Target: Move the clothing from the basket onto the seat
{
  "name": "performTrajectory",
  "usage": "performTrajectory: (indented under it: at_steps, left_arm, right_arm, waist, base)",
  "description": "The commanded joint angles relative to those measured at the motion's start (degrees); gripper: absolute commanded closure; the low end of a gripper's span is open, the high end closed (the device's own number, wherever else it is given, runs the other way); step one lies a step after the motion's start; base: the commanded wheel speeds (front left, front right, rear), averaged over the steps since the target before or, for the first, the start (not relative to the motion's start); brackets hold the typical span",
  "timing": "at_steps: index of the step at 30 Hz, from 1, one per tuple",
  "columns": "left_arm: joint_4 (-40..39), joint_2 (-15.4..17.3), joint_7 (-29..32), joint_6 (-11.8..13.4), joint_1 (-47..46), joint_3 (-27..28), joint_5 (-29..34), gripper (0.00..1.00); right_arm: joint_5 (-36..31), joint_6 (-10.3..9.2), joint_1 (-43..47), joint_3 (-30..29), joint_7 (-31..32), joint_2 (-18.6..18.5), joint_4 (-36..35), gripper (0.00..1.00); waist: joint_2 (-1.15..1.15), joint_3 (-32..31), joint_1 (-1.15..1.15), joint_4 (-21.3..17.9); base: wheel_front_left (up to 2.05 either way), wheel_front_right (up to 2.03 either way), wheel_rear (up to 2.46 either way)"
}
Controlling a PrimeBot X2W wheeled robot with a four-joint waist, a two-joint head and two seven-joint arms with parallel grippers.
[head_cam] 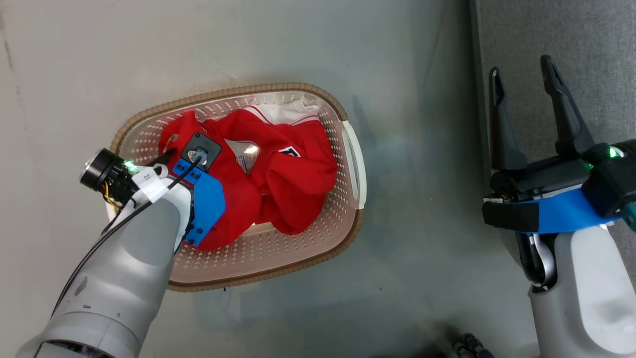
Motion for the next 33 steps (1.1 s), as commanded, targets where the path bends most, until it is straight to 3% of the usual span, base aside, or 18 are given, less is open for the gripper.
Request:
performTrajectory:
  at_steps: [1,9,21,22,23,24,33]
  left_arm:
    - [0.0,-0.1,1.4,1.3,-1.4,0.1,-0.4,0.0]
    - [0.0,-0.8,6.1,4.4,-2.8,-1.1,0.3,0.0]
    - [0.1,-2.5,10.4,6.4,-3.4,-3.2,0.5,0.02]
    - [0.1,-2.5,10.5,6.4,-3.4,-3.5,0.5,0.75]
    - [0.1,-2.5,9.9,6.5,-3.5,-3.7,0.6,0.94]
    - [0.1,-2.6,9.7,6.5,-3.5,-4.0,0.8,1.0]
    - [0.0,-2.7,3.2,3.5,-2.8,-5.3,-0.1,1.0]
  right_arm:
    - [0.2,0.03,-1.0,-0.2,0.0,-0.2,-0.7,0.0]
    - [0.8,0.03,-1.4,-0.2,0.0,-0.2,-1.6,0.0]
    - [1.2,0.03,-1.2,-0.4,0.0,-0.2,-3.1,0.0]
    - [1.2,0.03,-1.1,-0.5,0.0,-0.2,-3.2,0.0]
    - [1.1,0.03,-1.1,-0.6,0.0,-0.2,-3.2,0.0]
    - [1.0,0.03,-1.1,-0.7,0.0,-0.2,-3.2,0.0]
    - [0.4,0.03,-1.1,-0.4,0.0,-0.2,-2.5,0.0]
  waist:
    - [0.0,1.5,-0.01,-0.3]
    - [0.0,3.8,-0.01,-0.7]
    - [0.0,6.4,-0.01,-1.1]
    - [0.0,6.5,-0.01,-1.1]
    - [0.0,6.5,-0.01,-1.1]
    - [0.0,6.5,-0.01,-1.0]
    - [0.0,2.8,-0.01,0.2]
  base:
    - [0.0,0.0,0.0]
    - [0.0,0.0,0.0]
    - [0.0,0.0,0.0]
    - [0.0,0.0,0.0]
    - [0.0,0.0,0.0]
    - [0.0,0.0,0.0]
    - [0.0,0.0,0.0]
